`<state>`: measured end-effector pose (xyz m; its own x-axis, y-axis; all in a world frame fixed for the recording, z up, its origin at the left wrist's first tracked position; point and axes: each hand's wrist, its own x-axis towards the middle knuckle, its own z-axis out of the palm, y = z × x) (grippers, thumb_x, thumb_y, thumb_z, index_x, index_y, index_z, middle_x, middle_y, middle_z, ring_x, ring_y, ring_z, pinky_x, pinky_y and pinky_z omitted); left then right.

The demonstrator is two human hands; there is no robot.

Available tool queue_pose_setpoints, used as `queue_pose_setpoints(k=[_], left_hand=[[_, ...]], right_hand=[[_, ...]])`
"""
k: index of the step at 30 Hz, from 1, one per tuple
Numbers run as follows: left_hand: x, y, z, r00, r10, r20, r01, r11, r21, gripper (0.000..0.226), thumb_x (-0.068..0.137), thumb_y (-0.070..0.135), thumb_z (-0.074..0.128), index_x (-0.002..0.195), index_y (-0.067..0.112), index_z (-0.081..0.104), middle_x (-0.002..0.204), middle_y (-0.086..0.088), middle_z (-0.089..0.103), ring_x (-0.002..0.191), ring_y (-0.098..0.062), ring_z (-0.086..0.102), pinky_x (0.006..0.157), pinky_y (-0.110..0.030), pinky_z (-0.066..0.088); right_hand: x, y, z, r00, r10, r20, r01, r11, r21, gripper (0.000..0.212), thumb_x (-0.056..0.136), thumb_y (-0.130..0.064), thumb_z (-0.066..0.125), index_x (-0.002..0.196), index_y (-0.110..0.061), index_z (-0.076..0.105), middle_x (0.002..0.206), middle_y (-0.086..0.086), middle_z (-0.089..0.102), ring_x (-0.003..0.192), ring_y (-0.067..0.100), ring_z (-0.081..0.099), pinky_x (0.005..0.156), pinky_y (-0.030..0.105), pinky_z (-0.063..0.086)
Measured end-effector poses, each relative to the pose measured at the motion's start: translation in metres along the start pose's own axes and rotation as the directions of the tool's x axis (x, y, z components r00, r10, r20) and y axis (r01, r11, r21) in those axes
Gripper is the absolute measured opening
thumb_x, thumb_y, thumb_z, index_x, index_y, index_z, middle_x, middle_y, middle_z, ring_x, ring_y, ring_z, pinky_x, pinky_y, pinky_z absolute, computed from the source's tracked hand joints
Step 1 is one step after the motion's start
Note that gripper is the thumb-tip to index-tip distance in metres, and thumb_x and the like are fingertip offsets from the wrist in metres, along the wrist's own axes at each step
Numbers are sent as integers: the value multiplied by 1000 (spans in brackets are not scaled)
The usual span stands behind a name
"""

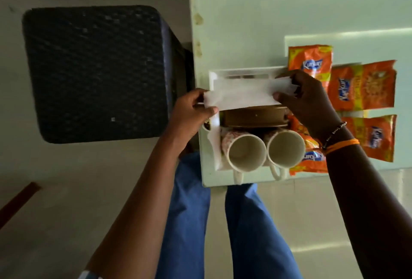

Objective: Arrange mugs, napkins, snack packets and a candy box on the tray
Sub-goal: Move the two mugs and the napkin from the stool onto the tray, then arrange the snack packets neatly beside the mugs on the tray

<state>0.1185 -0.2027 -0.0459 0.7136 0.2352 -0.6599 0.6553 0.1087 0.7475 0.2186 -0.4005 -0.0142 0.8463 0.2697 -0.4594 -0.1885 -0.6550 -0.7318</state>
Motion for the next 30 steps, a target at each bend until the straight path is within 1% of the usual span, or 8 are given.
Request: queue_pose_setpoints(k=[4,7,11,15,19,21,25,30], left_hand=[[-7,-14,33,999,-5,-46,14,980,201,29,77,6,67,103,18,60,101,-4,63,85,-13,60,74,-26,49],[-11,-18,45,996,22,-91,0,972,234,29,78,10,67,105,17,60,93,1,62,78,-4,58,70,-18,48],[-17,-19,51,998,39,-58,-28,983,181,23,77,10,66,87,30,60,83,11,63,76,2,60,69,-14,50],[-15,-24,60,997,22,-73,5,935,356,34,80,11,63,114,15,59,96,2,61,77,-1,57,61,-3,42],[-14,-25,67,993,7,-120,42,912,408,33,81,0,53,110,15,59,114,-6,62,100,-18,59,83,-24,46],[-14,-25,70,992,10,-126,46,901,431,36,81,-4,48,110,15,59,117,-8,62,102,-18,57,86,-27,45],[-16,-26,72,986,36,-165,36,910,413,38,82,-4,48,112,17,57,117,-5,61,96,-11,54,81,-25,43],[-18,-9,82,956,177,-236,-68,911,406,34,80,-4,50,106,16,59,113,-3,62,100,-12,58,86,-23,48]], right_hand=[[-12,22,-17,999,-32,-13,30,985,-171,28,77,1,65,105,2,58,102,21,65,90,24,58,79,34,48],[-19,30,-27,999,-49,-8,46,976,-214,29,79,-1,64,107,2,58,106,21,65,99,32,61,87,44,50],[-27,36,-36,995,-97,-16,92,973,-212,24,81,-3,61,103,4,56,101,23,65,94,35,61,82,51,51],[-31,51,-33,997,-79,-26,68,955,-290,24,81,-4,61,103,4,56,104,21,65,95,31,61,83,42,52],[-33,62,-26,995,-68,-69,56,983,-172,27,77,5,62,104,2,60,100,4,61,92,14,56,69,-3,41],[-34,68,-24,994,-75,-82,63,988,-139,30,76,5,63,106,3,59,101,4,60,93,14,56,71,-2,41],[-31,82,-25,997,13,-76,-24,988,-153,33,79,1,61,111,0,56,112,17,64,102,21,60,83,25,49],[-35,85,-36,984,175,20,-175,965,195,39,86,11,42,123,-1,49,126,19,57,106,12,56,83,13,45]])
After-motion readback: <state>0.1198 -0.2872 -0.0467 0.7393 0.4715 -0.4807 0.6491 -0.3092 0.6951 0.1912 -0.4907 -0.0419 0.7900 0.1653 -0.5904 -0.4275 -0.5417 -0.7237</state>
